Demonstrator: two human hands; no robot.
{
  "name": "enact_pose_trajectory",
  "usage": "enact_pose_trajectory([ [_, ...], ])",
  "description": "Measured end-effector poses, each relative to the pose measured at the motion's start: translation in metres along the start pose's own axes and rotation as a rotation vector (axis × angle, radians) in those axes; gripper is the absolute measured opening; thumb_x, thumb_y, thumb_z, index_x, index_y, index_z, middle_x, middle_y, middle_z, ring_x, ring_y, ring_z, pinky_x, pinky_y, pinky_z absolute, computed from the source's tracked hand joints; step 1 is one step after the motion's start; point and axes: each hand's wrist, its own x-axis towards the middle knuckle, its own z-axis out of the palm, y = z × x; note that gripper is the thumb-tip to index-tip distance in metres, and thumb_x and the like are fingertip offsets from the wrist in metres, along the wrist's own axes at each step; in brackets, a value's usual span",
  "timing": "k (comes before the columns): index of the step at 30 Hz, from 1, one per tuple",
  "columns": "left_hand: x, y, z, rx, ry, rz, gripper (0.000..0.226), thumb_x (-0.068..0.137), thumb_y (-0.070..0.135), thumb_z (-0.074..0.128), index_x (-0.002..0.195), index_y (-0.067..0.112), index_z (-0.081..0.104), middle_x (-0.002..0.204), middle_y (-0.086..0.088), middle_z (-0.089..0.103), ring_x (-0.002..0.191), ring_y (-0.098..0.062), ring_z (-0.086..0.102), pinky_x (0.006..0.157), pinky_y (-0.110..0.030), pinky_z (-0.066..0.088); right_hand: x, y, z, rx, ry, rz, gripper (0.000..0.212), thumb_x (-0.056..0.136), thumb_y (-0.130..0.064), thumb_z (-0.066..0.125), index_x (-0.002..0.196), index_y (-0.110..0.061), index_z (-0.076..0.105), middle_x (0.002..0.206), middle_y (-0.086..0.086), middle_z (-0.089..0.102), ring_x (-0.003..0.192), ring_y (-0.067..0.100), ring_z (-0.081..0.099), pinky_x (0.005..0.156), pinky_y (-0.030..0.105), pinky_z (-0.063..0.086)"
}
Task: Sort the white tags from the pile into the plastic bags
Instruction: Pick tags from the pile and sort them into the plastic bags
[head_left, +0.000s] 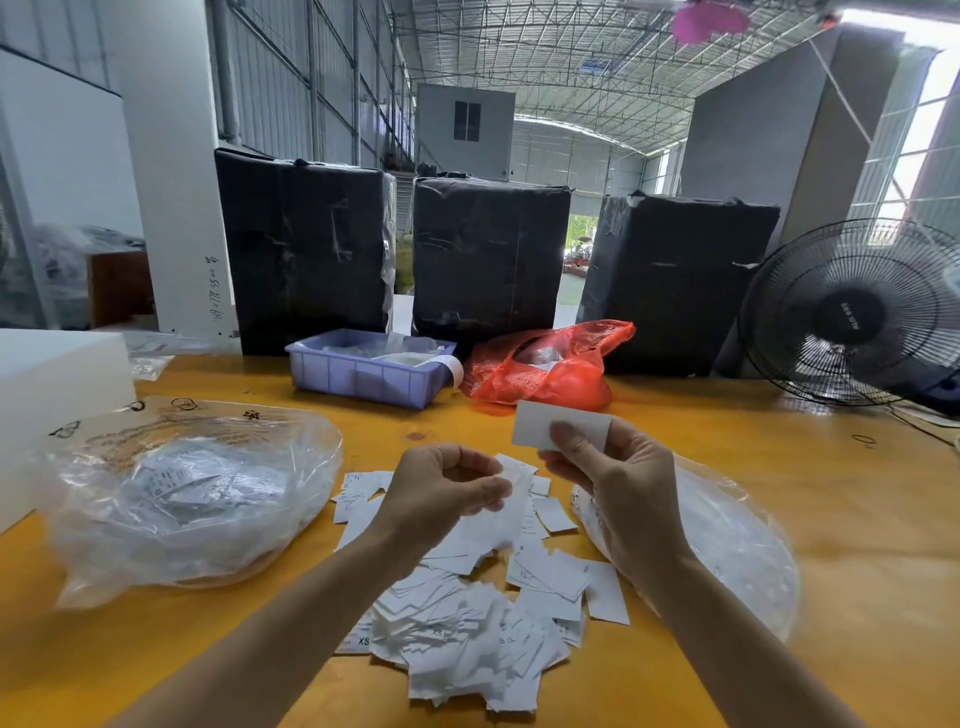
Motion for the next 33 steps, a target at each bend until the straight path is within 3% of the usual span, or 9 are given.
enact_pose_trajectory([
  [5, -0.003, 0.001, -0.003, 0.014, -0.006, 0.001, 0.014, 0.074, 0.003, 0.077, 0.085, 0.006, 0.068, 0.073, -0.007, 0.074, 0.064, -0.013, 0.069, 0.063, -0.019, 0.051, -0.004, 0.004, -0.002, -0.283, -0.038, -0.159, 0.008, 0.078, -0.01, 0.072, 0.08, -0.016, 0.067, 0.078, 0.003, 0.072, 0.071, 0.017, 0.07, 0.062, 0.024, 0.057],
  [8, -0.003, 0.001, -0.005, 0.019, -0.006, 0.004, 0.014, 0.075, 0.004, 0.076, 0.087, 0.005, 0.068, 0.074, -0.008, 0.074, 0.064, -0.013, 0.069, 0.06, -0.016, 0.051, -0.004, 0.007, -0.005, -0.336, -0.063, -0.178, 0.014, 0.079, -0.006, 0.072, 0.075, -0.019, 0.068, 0.069, -0.002, 0.071, 0.064, 0.01, 0.068, 0.055, 0.018, 0.053],
  [13, -0.003, 0.002, -0.006, 0.039, -0.012, 0.003, 0.012, 0.076, 0.003, 0.075, 0.086, 0.005, 0.068, 0.074, -0.006, 0.074, 0.063, -0.012, 0.068, 0.06, -0.017, 0.051, 0.0, 0.011, -0.015, -0.109, -0.214, -0.02, 0.043, 0.076, 0.019, 0.061, 0.06, -0.019, 0.075, 0.087, 0.005, 0.074, 0.095, 0.012, 0.068, 0.07, 0.022, 0.053],
  [15, -0.003, 0.003, -0.007, 0.039, -0.013, 0.0, 0.012, 0.076, 0.003, 0.075, 0.086, 0.004, 0.068, 0.075, -0.007, 0.074, 0.062, -0.011, 0.068, 0.06, -0.018, 0.051, 0.001, 0.013, -0.018, -0.107, -0.211, -0.034, 0.048, 0.076, 0.021, 0.058, 0.058, -0.02, 0.075, 0.083, 0.005, 0.074, 0.089, 0.013, 0.069, 0.068, 0.023, 0.054],
  [20, -0.005, 0.005, -0.008, 0.027, -0.014, 0.005, 0.012, 0.076, 0.0, 0.074, 0.084, 0.005, 0.068, 0.072, -0.007, 0.074, 0.061, -0.012, 0.067, 0.06, -0.017, 0.05, -0.003, 0.012, -0.021, -0.333, -0.22, -0.098, 0.046, 0.077, 0.018, 0.058, 0.07, -0.025, 0.075, 0.086, -0.007, 0.074, 0.081, 0.007, 0.068, 0.066, 0.015, 0.051],
  [23, -0.005, 0.005, -0.008, 0.056, -0.009, 0.004, 0.012, 0.075, 0.0, 0.075, 0.083, 0.005, 0.068, 0.071, -0.006, 0.073, 0.061, -0.012, 0.067, 0.06, -0.019, 0.05, -0.006, 0.008, -0.023, -0.348, -0.284, -0.053, 0.027, 0.08, 0.0, 0.069, 0.085, -0.026, 0.073, 0.091, -0.008, 0.072, 0.09, 0.004, 0.066, 0.07, 0.017, 0.053],
  [25, -0.006, 0.005, -0.009, 0.076, -0.015, 0.003, 0.012, 0.075, 0.0, 0.075, 0.084, 0.005, 0.068, 0.071, -0.006, 0.073, 0.061, -0.012, 0.067, 0.061, -0.019, 0.05, -0.006, 0.006, -0.021, -0.322, -0.216, -0.069, 0.015, 0.079, -0.011, 0.073, 0.087, -0.023, 0.072, 0.088, -0.004, 0.072, 0.087, 0.01, 0.067, 0.069, 0.022, 0.056],
  [29, -0.007, 0.005, -0.007, 0.097, -0.037, 0.02, 0.013, 0.075, 0.0, 0.076, 0.084, 0.005, 0.068, 0.073, -0.008, 0.074, 0.061, -0.013, 0.067, 0.059, -0.016, 0.051, -0.006, 0.006, -0.014, -0.309, -0.077, -0.157, 0.025, 0.077, -0.01, 0.073, 0.096, -0.023, 0.064, 0.088, 0.004, 0.067, 0.084, 0.008, 0.067, 0.063, 0.02, 0.056],
  [33, -0.008, 0.005, -0.005, 0.115, -0.044, 0.035, 0.013, 0.075, -0.001, 0.076, 0.082, 0.006, 0.067, 0.068, -0.005, 0.073, 0.059, -0.011, 0.067, 0.057, -0.014, 0.05, -0.007, 0.008, -0.01, -0.39, -0.048, -0.258, 0.03, 0.077, -0.011, 0.074, 0.097, -0.03, 0.06, 0.091, -0.004, 0.065, 0.087, -0.003, 0.065, 0.057, 0.014, 0.053],
])
